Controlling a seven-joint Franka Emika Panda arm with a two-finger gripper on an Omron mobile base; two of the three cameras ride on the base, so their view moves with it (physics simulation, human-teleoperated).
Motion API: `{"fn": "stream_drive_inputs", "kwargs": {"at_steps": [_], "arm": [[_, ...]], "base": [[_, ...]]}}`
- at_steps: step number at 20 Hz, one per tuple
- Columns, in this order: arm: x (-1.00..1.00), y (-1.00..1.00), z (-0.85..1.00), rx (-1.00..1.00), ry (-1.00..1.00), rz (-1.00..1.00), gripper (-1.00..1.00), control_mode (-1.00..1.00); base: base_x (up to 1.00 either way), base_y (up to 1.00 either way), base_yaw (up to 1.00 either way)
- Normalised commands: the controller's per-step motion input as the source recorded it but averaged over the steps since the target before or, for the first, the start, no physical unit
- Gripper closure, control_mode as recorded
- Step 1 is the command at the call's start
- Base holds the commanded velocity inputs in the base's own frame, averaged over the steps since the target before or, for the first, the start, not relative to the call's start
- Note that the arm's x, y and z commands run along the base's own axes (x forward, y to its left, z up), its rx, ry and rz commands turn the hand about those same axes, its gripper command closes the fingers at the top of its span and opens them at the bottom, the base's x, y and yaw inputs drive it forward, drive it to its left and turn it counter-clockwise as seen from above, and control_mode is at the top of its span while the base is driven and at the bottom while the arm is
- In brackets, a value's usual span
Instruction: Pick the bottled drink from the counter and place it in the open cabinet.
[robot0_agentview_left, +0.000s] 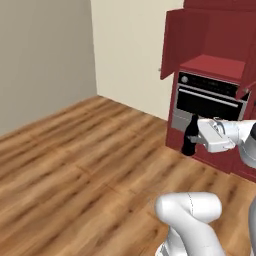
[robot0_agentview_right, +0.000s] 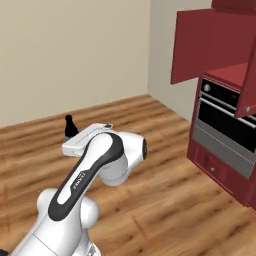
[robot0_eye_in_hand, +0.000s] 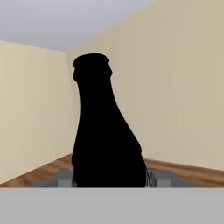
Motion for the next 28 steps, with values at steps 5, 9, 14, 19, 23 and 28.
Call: {"fn": "stream_drive_inputs", "kwargs": {"at_steps": [5, 9, 14, 19, 23, 28], "arm": [[0.0, 0.0, 0.0, 0.0, 0.0, 0.0, 1.0, 1.0], [0.0, 0.0, 0.0, 0.0, 0.0, 0.0, 1.0, 1.0], [0.0, 0.0, 0.0, 0.0, 0.0, 0.0, 1.0, 1.0], [0.0, 0.0, 0.0, 0.0, 0.0, 0.0, 1.0, 1.0], [0.0, 0.0, 0.0, 0.0, 0.0, 0.0, 1.0, 1.0], [0.0, 0.0, 0.0, 0.0, 0.0, 0.0, 1.0, 1.0]], "base": [[0.5, 0.13, -0.41], [0.55, 0.35, -0.38], [0.56, 0.43, -0.35], [0.56, 0.4, -0.33], [0.59, 0.37, -0.32], [0.66, 0.38, -0.31]]}}
